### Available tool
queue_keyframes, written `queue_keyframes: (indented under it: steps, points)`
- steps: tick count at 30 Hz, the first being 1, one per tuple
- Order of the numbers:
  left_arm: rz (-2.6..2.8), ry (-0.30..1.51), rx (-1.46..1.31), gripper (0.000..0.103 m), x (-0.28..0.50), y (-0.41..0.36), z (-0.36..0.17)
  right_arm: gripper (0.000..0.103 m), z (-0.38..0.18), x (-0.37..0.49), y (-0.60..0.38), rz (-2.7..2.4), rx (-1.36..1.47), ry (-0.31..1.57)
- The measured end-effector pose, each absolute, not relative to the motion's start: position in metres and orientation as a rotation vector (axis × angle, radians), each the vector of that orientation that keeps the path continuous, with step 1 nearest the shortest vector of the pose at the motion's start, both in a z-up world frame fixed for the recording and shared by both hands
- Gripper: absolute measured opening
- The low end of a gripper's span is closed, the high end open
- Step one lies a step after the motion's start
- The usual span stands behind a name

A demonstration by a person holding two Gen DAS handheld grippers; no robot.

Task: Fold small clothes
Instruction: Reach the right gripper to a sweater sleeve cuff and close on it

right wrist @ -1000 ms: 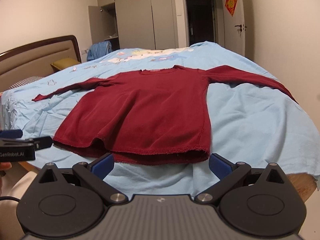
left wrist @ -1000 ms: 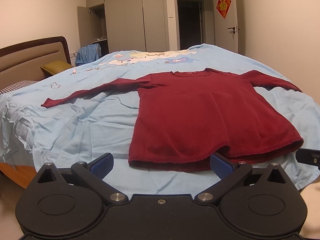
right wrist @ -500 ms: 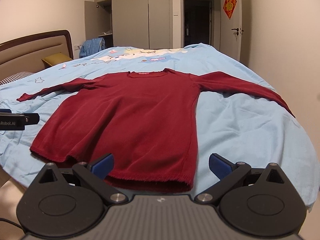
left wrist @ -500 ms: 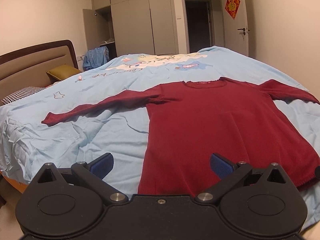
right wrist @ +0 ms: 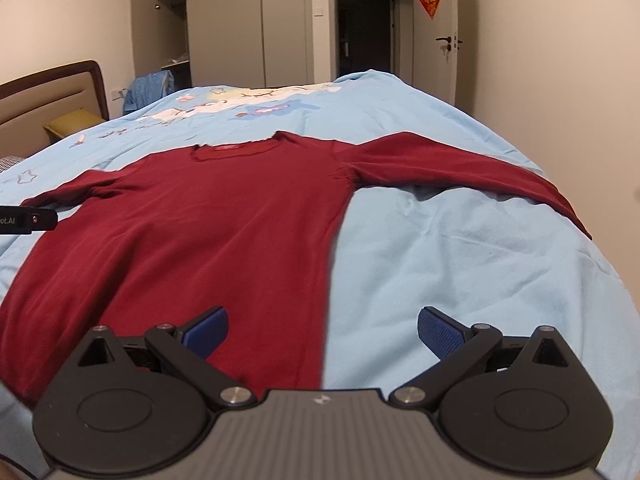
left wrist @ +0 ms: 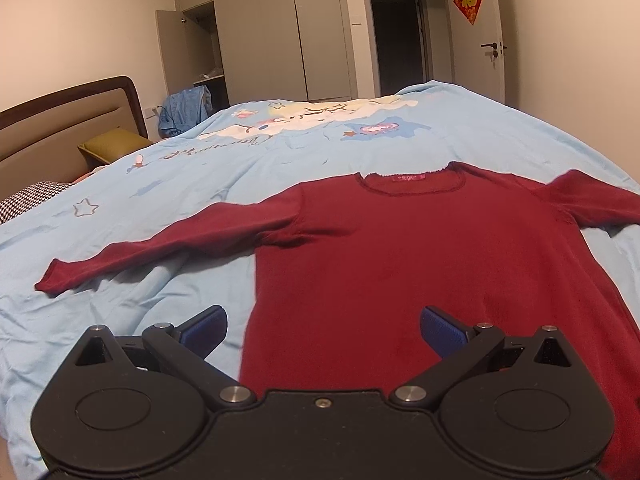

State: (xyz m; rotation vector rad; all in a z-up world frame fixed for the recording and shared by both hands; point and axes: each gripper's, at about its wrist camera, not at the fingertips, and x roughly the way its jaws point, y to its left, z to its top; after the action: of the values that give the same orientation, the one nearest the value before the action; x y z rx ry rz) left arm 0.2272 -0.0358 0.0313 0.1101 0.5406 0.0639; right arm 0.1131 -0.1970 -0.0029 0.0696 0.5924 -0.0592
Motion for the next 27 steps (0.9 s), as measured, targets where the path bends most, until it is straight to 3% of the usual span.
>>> queue_keyframes:
  steps: [12,27]
  points:
    - [0.01,0.541,0.101,0.102,0.305,-0.084,0.012,0.103,-0.009,0.171,-0.291,-0.183,0.177,0.486]
    - [-0.036,0.595,-0.023,0.103,0.369,-0.099,-0.043,0.103,-0.033,0.24,-0.447,-0.265,0.606,0.376]
